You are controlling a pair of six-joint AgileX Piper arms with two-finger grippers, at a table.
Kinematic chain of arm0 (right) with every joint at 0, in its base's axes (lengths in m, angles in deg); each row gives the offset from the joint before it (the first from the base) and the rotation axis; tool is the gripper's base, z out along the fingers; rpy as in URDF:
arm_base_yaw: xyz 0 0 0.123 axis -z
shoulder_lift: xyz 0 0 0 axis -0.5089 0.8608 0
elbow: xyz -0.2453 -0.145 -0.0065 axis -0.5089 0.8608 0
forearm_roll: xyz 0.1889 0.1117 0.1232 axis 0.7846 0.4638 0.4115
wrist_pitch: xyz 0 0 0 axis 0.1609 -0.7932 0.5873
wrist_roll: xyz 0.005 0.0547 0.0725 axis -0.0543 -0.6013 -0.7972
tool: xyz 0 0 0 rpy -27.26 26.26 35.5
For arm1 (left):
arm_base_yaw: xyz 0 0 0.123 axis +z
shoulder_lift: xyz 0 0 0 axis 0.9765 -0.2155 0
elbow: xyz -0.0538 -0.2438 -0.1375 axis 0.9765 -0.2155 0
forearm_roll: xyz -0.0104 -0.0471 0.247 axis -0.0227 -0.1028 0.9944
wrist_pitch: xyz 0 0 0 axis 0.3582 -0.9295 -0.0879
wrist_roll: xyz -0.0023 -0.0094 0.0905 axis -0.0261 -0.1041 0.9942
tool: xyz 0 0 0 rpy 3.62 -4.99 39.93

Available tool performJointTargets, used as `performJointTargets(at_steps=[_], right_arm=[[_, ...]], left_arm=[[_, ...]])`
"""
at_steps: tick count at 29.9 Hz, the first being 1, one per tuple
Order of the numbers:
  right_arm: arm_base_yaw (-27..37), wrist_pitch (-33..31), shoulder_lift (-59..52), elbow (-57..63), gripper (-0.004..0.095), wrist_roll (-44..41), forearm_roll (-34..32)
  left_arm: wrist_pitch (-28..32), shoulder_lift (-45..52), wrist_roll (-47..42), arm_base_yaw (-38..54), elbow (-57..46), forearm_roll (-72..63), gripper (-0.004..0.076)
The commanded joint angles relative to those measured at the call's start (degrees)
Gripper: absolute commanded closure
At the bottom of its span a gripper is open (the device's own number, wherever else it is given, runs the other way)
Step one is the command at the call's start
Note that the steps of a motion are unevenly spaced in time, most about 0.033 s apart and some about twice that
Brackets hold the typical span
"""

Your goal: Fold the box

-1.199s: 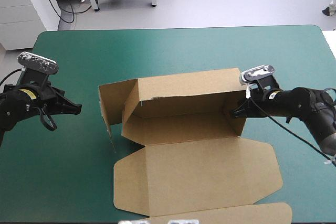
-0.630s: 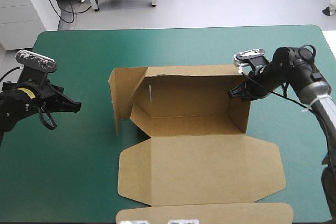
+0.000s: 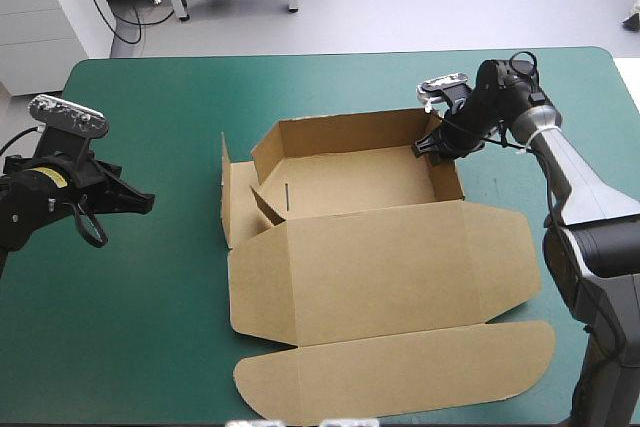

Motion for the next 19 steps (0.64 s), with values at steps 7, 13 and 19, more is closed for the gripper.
performJointTargets(at_steps=[7, 13, 19], right_arm=[[0.19, -0.58, -6.06, -6.15, 0.0209, -2.13, -0.22], [0.19, -0.58, -9.39, -5.95, 0.0209, -5.85, -2.07], [0.19, -0.58, -12.20, -5.95, 0.0209, -6.67, -2.07]], left_arm=[[3.33, 1.02, -0.56, -0.03, 1.44, -0.30, 0.0732], [2.83, 1.02, -0.56, -0.03, 1.44, -0.30, 0.0732], [2.57, 1.02, -0.56, -0.03, 1.44, -0.30, 0.0732]])
